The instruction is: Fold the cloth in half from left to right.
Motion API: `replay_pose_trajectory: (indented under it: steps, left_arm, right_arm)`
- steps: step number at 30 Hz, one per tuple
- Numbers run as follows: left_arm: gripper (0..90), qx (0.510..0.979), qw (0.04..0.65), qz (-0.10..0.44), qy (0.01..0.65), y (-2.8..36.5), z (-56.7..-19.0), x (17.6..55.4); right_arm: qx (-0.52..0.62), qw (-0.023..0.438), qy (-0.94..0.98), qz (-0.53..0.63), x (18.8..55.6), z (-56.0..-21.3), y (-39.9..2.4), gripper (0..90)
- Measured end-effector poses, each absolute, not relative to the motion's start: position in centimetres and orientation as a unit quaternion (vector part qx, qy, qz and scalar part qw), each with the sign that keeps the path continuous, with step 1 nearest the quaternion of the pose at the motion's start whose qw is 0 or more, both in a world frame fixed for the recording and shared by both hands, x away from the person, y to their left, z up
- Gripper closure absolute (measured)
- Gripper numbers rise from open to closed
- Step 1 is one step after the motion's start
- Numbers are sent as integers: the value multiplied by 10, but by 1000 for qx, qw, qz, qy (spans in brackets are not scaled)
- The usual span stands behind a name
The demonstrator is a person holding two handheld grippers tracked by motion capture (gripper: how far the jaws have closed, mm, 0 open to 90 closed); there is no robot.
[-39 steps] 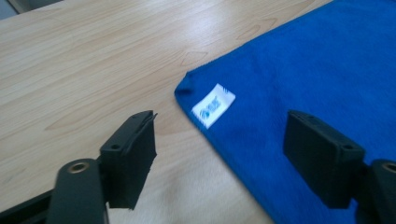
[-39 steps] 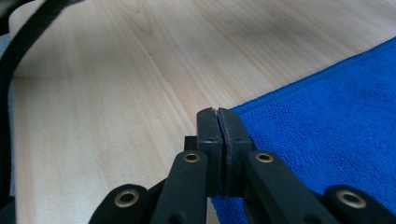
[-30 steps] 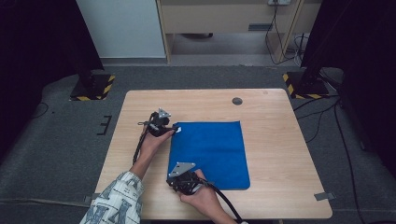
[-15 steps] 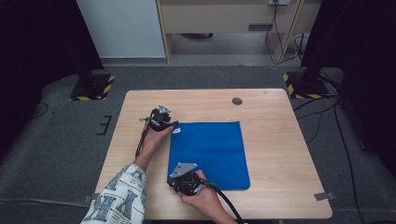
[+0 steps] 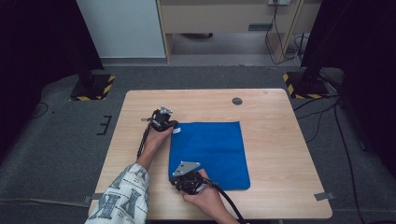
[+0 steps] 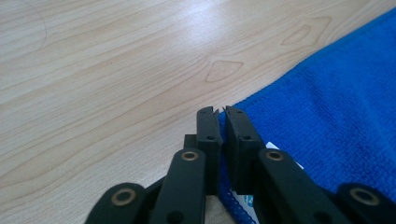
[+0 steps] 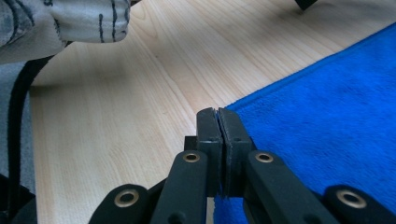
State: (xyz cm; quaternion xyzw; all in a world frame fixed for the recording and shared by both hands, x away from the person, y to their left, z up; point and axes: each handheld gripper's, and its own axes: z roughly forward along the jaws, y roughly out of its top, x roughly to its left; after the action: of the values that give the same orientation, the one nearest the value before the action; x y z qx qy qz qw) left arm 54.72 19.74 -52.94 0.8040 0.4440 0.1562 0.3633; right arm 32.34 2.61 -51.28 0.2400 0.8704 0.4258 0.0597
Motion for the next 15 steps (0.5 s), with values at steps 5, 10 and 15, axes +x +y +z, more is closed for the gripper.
replay_pose_trajectory:
  steps: [5,10,15]
  left_arm:
    - [878,800,375,168,437,192,-511,548]
    - [879,804,373,168,431,187,-501,548]
    - [880,805,374,171,428,184,-492,547]
  right_arm:
    - [245,67,866,430,323,-510,22,887]
    - [250,75,863,432,322,-506,20,888]
    - [246,79,863,435,316,-503,22,888]
